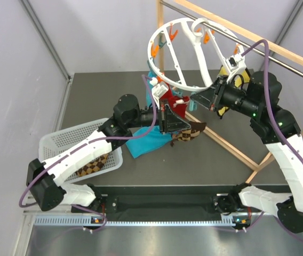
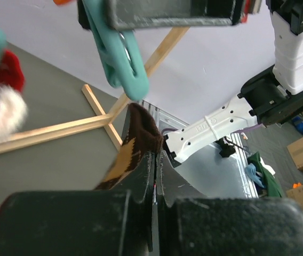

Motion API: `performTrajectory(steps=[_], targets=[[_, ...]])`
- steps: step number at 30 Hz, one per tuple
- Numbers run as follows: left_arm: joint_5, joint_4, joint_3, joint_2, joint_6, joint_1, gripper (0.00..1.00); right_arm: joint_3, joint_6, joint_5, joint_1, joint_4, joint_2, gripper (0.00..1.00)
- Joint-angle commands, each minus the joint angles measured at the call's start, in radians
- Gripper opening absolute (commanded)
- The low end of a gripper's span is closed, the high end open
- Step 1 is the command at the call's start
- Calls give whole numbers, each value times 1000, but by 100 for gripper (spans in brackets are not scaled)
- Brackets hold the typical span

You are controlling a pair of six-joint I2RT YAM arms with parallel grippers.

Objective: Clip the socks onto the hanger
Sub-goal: Clamp the sock onto the hanger.

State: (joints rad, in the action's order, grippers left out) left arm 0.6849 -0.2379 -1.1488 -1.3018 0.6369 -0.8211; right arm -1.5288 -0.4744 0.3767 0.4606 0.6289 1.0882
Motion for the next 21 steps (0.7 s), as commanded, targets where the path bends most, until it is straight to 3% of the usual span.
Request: performTrajectory(steps=[1,21], targets=[[18,-110,-66,-11,-19,-1,0,22,-21,148,4,-69,-25,0],[-126,2,-112,7,-75,0,0,24,14,99,4,-38,-51,0]])
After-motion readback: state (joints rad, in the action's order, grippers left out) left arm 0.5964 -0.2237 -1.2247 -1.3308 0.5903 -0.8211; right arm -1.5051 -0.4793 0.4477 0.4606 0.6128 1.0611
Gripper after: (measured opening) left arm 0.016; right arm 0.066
